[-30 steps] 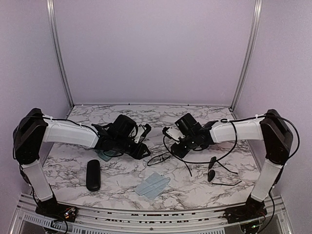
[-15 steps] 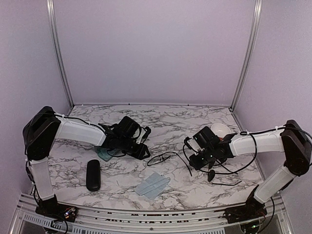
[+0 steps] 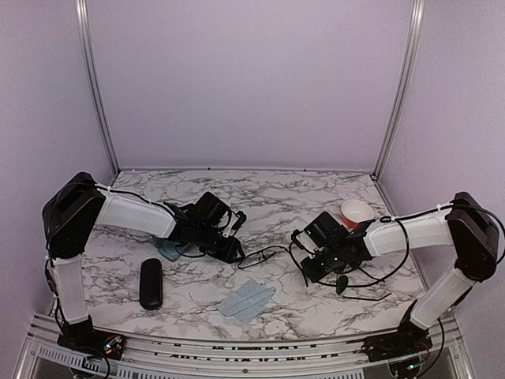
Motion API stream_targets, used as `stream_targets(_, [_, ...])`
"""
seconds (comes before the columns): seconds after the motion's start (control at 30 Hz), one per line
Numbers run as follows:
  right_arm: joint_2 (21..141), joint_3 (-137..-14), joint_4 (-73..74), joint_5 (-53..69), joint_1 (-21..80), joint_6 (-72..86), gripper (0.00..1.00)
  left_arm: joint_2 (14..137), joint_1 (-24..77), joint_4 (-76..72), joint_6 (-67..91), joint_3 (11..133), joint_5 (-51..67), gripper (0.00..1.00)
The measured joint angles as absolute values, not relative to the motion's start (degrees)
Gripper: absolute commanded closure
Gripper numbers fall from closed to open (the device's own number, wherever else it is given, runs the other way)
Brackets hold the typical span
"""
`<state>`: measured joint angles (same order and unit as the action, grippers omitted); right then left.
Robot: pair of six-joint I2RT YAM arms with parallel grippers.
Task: Organize the sunglasses
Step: Fold the right temple of the sunglasses at the center of the board.
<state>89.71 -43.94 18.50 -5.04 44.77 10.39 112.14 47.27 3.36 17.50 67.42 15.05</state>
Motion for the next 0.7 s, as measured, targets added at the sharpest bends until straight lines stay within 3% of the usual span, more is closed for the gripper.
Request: stream_targets(0.7, [101.67, -56.53, 11.94, 2.00, 50.68, 13.96, 0.84, 113.73, 53.25, 0.75, 22.74, 67.44, 16.05, 0.71])
